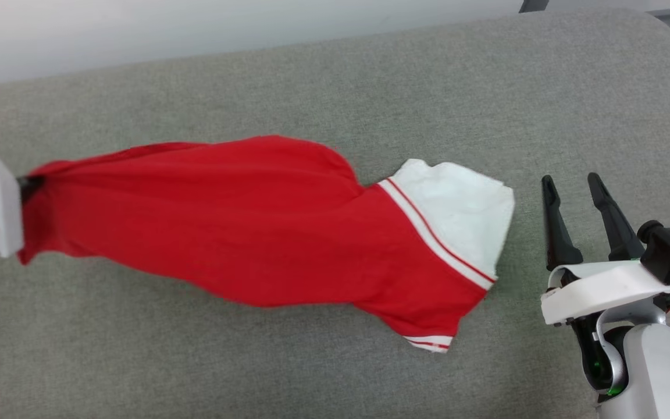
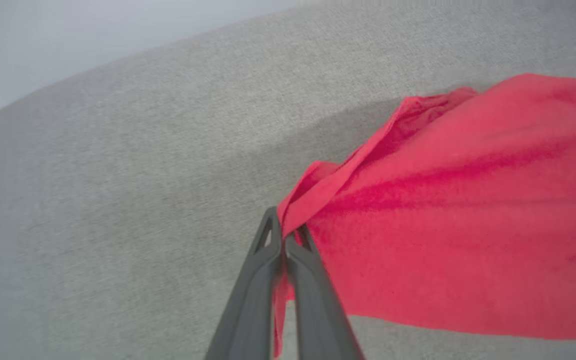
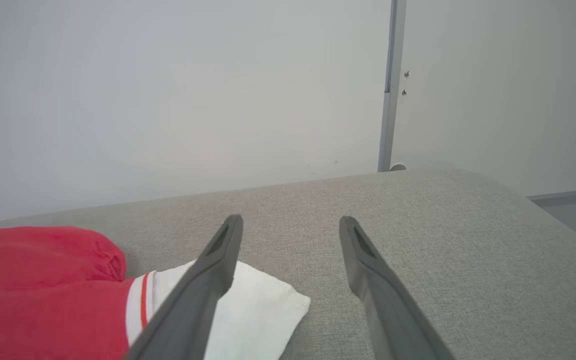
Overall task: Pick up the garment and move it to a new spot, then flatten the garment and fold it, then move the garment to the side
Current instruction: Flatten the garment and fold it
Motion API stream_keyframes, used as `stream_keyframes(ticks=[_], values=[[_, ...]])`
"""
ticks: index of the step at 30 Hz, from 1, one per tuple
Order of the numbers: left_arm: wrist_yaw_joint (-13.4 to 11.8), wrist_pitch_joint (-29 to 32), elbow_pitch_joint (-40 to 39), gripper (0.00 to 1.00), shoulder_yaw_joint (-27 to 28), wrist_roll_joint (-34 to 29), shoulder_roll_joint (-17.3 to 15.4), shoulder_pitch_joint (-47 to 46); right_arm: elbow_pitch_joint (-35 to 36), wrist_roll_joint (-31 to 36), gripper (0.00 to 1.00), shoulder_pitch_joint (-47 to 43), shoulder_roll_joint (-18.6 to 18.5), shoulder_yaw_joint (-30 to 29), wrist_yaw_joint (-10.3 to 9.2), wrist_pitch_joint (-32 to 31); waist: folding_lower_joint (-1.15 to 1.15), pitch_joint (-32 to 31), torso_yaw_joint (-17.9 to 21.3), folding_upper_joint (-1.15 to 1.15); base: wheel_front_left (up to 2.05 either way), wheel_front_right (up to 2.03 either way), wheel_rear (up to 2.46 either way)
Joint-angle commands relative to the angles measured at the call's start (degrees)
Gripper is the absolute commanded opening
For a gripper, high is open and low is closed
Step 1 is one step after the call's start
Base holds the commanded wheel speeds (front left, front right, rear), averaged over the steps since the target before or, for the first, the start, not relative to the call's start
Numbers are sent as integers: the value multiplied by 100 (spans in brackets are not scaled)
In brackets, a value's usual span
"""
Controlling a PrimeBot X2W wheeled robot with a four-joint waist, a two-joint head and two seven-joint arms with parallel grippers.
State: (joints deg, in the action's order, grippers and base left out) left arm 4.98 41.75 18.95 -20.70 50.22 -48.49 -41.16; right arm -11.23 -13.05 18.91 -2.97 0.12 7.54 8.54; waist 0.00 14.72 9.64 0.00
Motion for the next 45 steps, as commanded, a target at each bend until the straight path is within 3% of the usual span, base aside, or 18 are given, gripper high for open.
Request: stream_keyframes(ticks=[1, 8, 20, 26, 41, 42, 43, 44, 45], values=[[-5, -75, 2, 0, 75, -22, -108, -18, 28, 30, 100, -102, 14, -16, -10, -21, 0, -20, -28, 0, 0, 0, 0], [109, -473, -116, 0, 38, -224, 81, -673, 87, 13, 100, -42, 14, 74, -10, -63, 0, 35, -46, 0, 0, 0, 0], [250, -924, 229, 0, -840, -453, 1392, -2377, 77, -98, 100, 198, 15, 260, -10, 19, 0, 469, 182, 0, 0, 0, 0], [253, -1000, 272, 0, -1480, -277, 1784, -2700, 28, -186, 100, 283, 14, 311, -10, 116, 0, 643, 290, 0, 0, 0, 0], [255, -855, 499, 2, -3399, 379, 2006, -2340, -239, -314, 100, 439, 14, 439, -9, 287, 0, 864, 369, 0, 0, 0, 0], [255, -899, 517, 20, -3472, 407, 1999, -2353, -256, -326, 100, 456, 14, 446, -10, 292, 0, 864, 360, 0, 0, 0, 0], [255, -954, 536, 75, -3531, 442, 1992, -2379, -275, -330, 100, 480, 15, 461, -9, 296, 0, 859, 351, 0, 0, 0, 0], [255, -1003, 576, 100, -3560, 495, 1986, -2397, -290, -324, 100, 499, 14, 468, -10, 304, 0, 845, 333, 0, 0, 0, 0], [255, -1061, 605, 100, -3576, 535, 1978, -2424, -310, -319, 100, 507, 14, 467, -9, 305, 0, 821, 311, 0, 0, 0, 0]])
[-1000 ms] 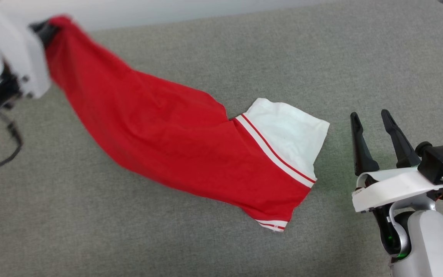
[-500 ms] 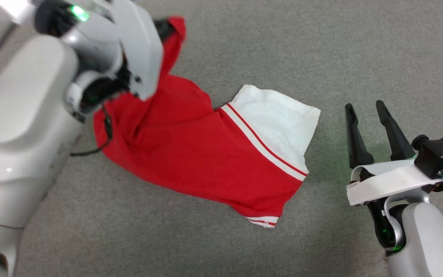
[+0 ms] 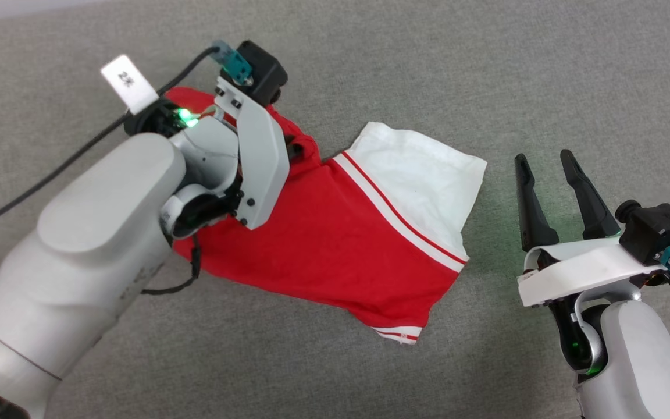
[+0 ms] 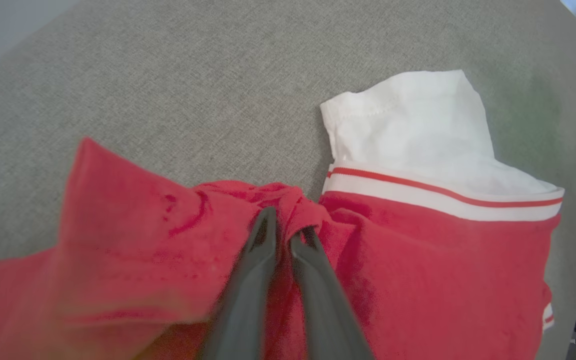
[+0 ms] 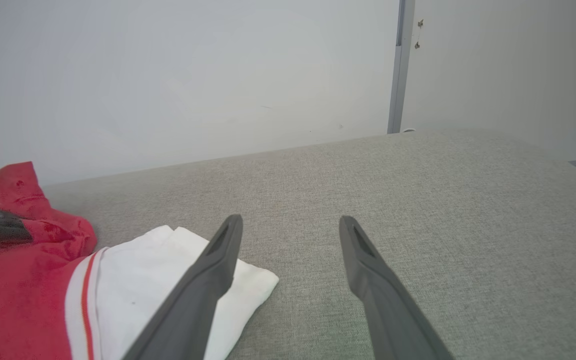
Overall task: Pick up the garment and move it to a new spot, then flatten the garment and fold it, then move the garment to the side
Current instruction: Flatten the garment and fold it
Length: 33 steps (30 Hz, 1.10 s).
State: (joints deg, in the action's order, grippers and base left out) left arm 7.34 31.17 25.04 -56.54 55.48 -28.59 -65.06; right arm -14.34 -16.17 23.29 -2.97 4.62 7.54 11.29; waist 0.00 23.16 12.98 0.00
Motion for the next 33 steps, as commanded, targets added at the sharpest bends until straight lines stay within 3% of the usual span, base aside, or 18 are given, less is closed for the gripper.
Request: stream_keyframes(ticks=[1, 11, 22, 28, 33], values=[[19, -54, 10, 100, -17, 28, -28, -66, -17, 12, 100, 71, 14, 22, -10, 33, 0, -53, -45, 0, 0, 0, 0], [13, -448, -253, 100, 28, 412, -400, 51, -84, 203, 100, -122, 13, -71, -9, -23, 0, -637, -382, 0, 0, 0, 0], [-544, -394, -920, 100, 230, 906, -1075, 938, 19, 266, 100, -416, 13, -46, -9, -265, 0, -1302, -633, 0, 0, 0, 0], [-750, -532, -1106, 100, 215, 1145, -1180, 1546, 116, 256, 100, -554, 13, -13, -10, -379, 0, -1467, -626, 0, 0, 0, 0], [-816, -653, -983, 100, 146, 1234, -1039, 1864, 217, 220, 100, -591, 13, 13, -9, -429, 0, -1443, -574, 0, 0, 0, 0]])
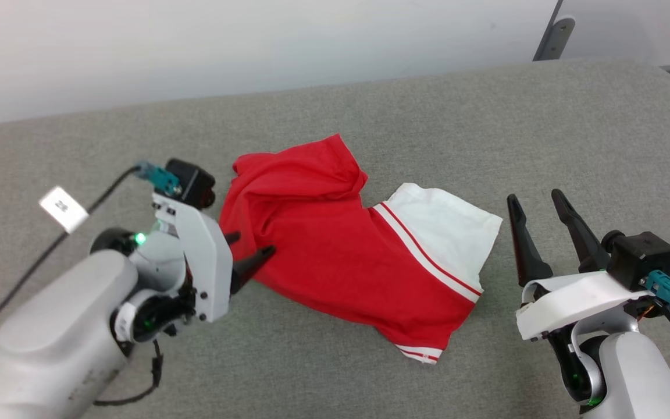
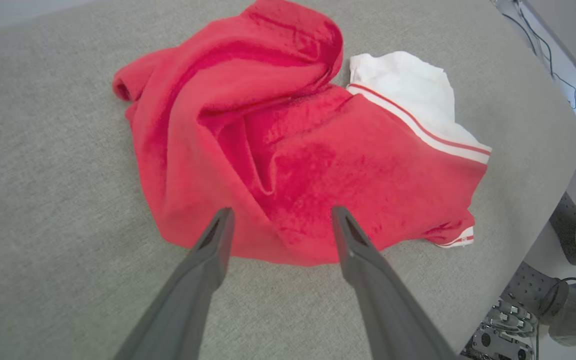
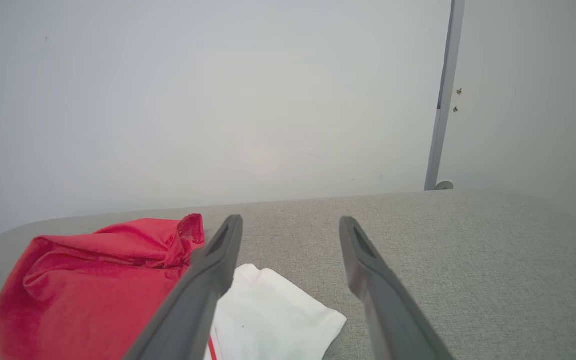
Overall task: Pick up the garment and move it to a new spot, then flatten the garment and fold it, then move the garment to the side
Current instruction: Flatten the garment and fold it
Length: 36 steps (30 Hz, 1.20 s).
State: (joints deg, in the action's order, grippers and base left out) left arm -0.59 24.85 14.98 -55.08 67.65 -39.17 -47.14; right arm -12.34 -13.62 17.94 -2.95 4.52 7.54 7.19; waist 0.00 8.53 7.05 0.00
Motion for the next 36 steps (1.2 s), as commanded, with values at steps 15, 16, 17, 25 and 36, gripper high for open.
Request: stream_keyframes(ticks=[15, 16, 17, 25, 36], values=[[334, -18, 1260, 0, 113, 383, 518, -118, 105, -123, 100, 109, 9, 9, -10, 62, 0, 440, 248, 0, 0, 0, 0], [371, -13, 1246, 0, 127, 365, 512, -186, 97, -127, 100, 111, 11, 2, -10, 83, 0, 454, 265, 0, 0, 0, 0], [389, -11, 1211, 0, 147, 342, 517, -272, 92, -136, 100, 112, 12, -8, -10, 89, 0, 466, 284, 0, 0, 0, 0], [427, 225, 716, 0, 220, 273, 639, -927, 26, -195, 100, 169, 11, 62, -10, 213, 0, 590, 488, 0, 0, 0, 0], [520, 424, 222, 0, 23, 229, 1341, -1429, -233, -515, 100, 384, 13, 280, -10, 521, 0, 895, 975, 0, 0, 0, 0]])
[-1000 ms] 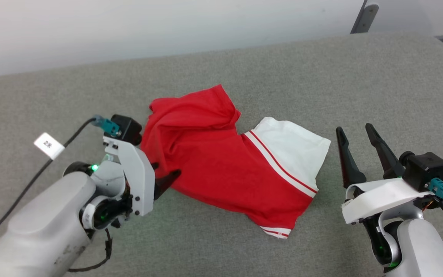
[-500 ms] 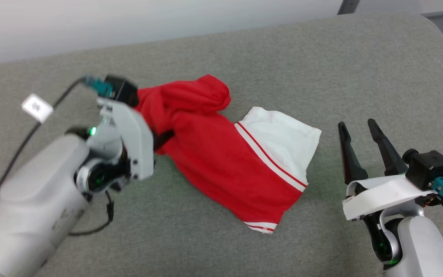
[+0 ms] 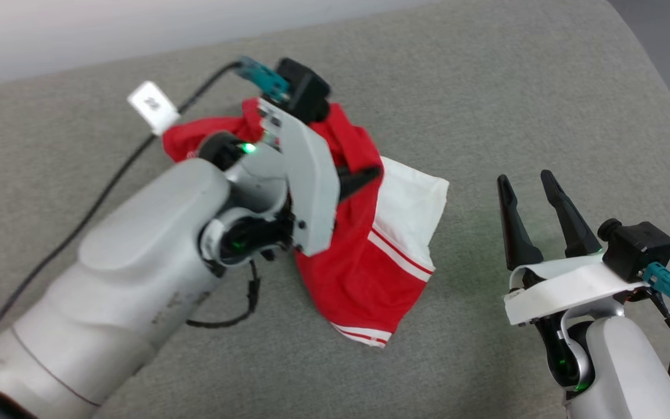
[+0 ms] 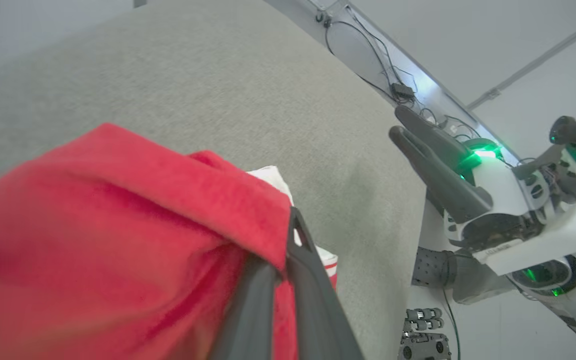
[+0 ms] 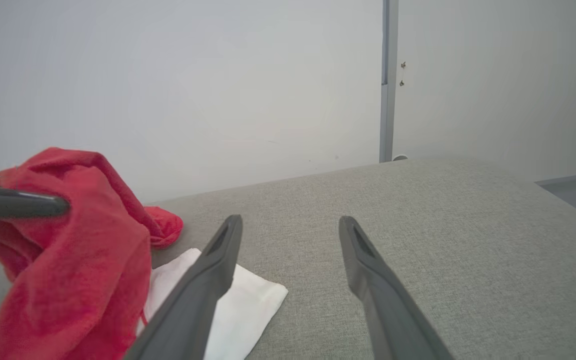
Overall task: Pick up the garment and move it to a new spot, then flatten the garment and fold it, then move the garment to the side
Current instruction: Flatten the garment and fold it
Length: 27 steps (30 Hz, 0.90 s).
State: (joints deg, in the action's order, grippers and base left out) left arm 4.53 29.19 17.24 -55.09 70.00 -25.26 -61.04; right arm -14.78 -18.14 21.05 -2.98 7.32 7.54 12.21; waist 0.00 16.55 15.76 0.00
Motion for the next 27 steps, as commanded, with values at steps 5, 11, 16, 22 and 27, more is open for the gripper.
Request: stream_keyframes(ticks=[5, 11, 16, 22, 27], values=[[90, 44, 190, 0, -224, -98, 151, 92, -122, -129, 100, 96, 16, 96, -10, 134, 0, 161, 248, 0, 0, 0, 0], [217, -2, 583, 23, -597, -323, 240, 251, -275, -200, 100, 147, 16, 185, -10, 206, 0, 163, 286, 0, 0, 0, 0], [266, -110, 670, 100, -638, -287, 231, 176, -382, -214, 100, 177, 15, 231, -10, 247, 0, 94, 210, 0, 0, 0, 0], [295, -122, 390, 100, -513, -200, -1, -70, -452, -116, 100, 144, 14, 145, -10, 258, 0, -26, 2, 0, 0, 0, 0], [268, -105, 69, 100, -354, -135, -374, -167, -466, -47, 100, 124, 14, 105, -10, 240, 0, -119, -165, 0, 0, 0, 0]])
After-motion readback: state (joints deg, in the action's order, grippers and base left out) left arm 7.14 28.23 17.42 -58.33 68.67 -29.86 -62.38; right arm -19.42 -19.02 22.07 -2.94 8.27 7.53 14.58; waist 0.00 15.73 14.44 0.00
